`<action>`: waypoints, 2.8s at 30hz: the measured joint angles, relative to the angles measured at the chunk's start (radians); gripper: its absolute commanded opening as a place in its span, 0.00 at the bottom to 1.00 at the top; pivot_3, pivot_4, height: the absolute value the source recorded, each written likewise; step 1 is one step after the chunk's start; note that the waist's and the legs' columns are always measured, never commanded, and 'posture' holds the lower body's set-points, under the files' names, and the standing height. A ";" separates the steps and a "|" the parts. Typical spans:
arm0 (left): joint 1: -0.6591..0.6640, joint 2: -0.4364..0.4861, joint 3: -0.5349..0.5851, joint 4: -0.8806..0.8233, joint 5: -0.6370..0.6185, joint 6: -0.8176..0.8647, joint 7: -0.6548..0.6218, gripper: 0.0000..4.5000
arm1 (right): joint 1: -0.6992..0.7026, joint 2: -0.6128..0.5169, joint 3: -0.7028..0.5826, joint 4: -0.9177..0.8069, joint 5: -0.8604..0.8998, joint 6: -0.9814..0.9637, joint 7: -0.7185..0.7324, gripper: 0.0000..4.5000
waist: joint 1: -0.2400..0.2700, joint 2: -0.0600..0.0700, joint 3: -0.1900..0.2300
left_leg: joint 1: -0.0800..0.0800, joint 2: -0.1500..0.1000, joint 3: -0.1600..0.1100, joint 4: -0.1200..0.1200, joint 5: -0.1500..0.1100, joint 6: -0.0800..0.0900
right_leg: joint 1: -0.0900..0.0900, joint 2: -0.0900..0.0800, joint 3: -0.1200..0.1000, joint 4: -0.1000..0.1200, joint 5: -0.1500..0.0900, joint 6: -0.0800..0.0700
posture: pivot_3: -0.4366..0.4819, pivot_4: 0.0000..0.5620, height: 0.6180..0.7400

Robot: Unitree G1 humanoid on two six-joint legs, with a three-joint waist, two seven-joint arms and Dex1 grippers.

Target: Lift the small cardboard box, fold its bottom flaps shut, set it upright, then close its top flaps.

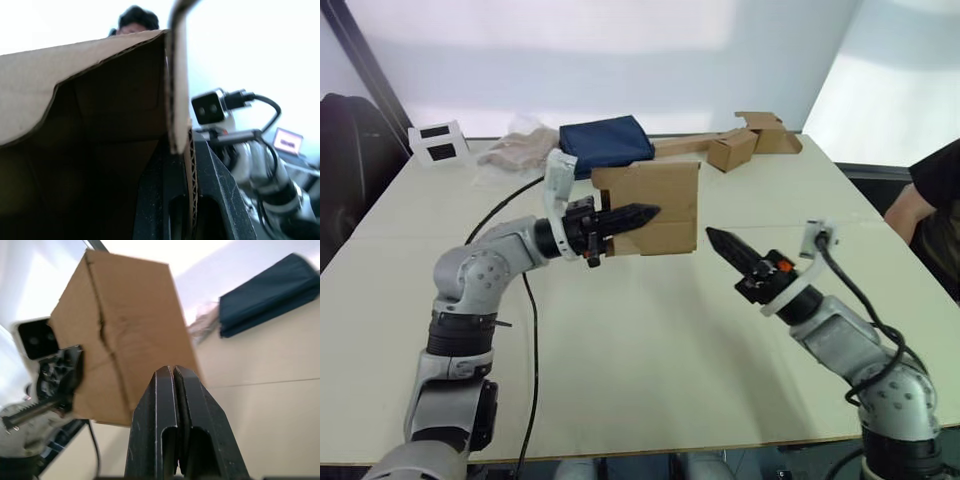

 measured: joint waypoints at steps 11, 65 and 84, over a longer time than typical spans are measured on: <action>-0.350 0.148 -0.453 0.276 0.456 -0.250 -0.387 0.00 | 0.132 -0.313 -0.068 -0.062 -0.188 0.052 0.302 0.01 | 0.003 -0.001 0.000 | -0.001 -0.001 0.003 0.000 0.000 0.000 | 0.000 0.001 0.000 -0.002 -0.002 -0.003 | 0.48 0.27 1.00; -0.336 0.198 -0.339 0.653 0.448 -0.493 -0.398 0.02 | -0.154 -0.127 0.282 0.214 -0.850 -0.014 0.406 0.00 | 0.002 -0.002 0.001 | -0.002 0.000 0.001 0.001 -0.002 0.005 | -0.004 0.001 0.000 0.005 0.000 0.004 | 0.48 0.27 1.00; 0.053 0.160 -0.235 0.458 0.606 -0.491 -0.124 0.02 | -0.239 0.072 0.403 0.387 -1.035 -0.028 0.398 0.00 | 0.001 -0.002 0.001 | 0.000 -0.001 0.002 0.003 0.000 0.001 | -0.005 0.000 -0.001 0.016 0.000 0.003 | 0.48 0.27 1.00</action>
